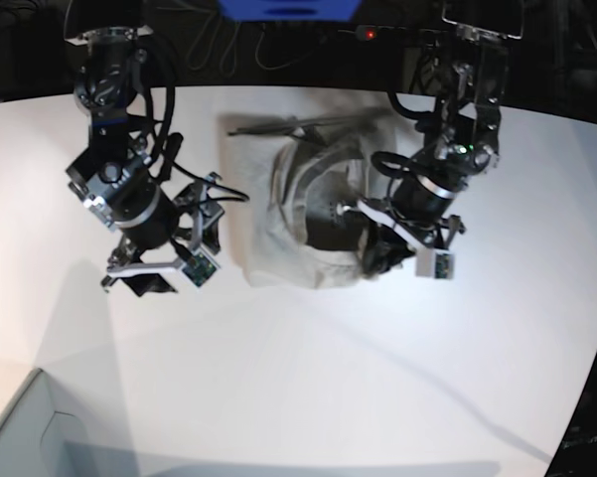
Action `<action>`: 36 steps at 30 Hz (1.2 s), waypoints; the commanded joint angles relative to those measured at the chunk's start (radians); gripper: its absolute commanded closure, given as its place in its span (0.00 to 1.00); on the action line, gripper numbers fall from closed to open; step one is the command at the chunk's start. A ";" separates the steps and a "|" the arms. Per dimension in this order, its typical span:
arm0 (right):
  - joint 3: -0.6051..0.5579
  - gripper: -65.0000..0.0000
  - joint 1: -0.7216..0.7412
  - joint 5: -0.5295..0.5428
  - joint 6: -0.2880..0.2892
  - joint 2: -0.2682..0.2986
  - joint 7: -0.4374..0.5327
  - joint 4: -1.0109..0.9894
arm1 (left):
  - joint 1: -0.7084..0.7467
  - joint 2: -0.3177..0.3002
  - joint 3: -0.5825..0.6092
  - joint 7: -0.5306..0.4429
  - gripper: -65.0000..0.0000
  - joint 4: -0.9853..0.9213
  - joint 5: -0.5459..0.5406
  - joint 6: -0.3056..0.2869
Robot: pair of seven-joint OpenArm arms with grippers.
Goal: Layout the t-shirt on the table in an organized manner, then fold the t-shirt properly
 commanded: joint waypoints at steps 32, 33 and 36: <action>-0.005 0.33 -0.002 0.005 -0.001 -0.021 0.022 0.007 | 0.102 -0.011 -0.190 -0.024 0.32 0.000 -0.143 -0.010; -0.005 0.33 -0.002 0.005 -0.001 -0.021 0.022 0.001 | 0.133 -0.011 -0.190 -0.024 0.32 0.032 -0.176 -0.009; -0.005 0.33 0.000 0.005 -0.001 -0.021 0.022 -0.011 | 0.225 -0.010 -0.189 -0.024 0.32 0.089 -0.238 -0.009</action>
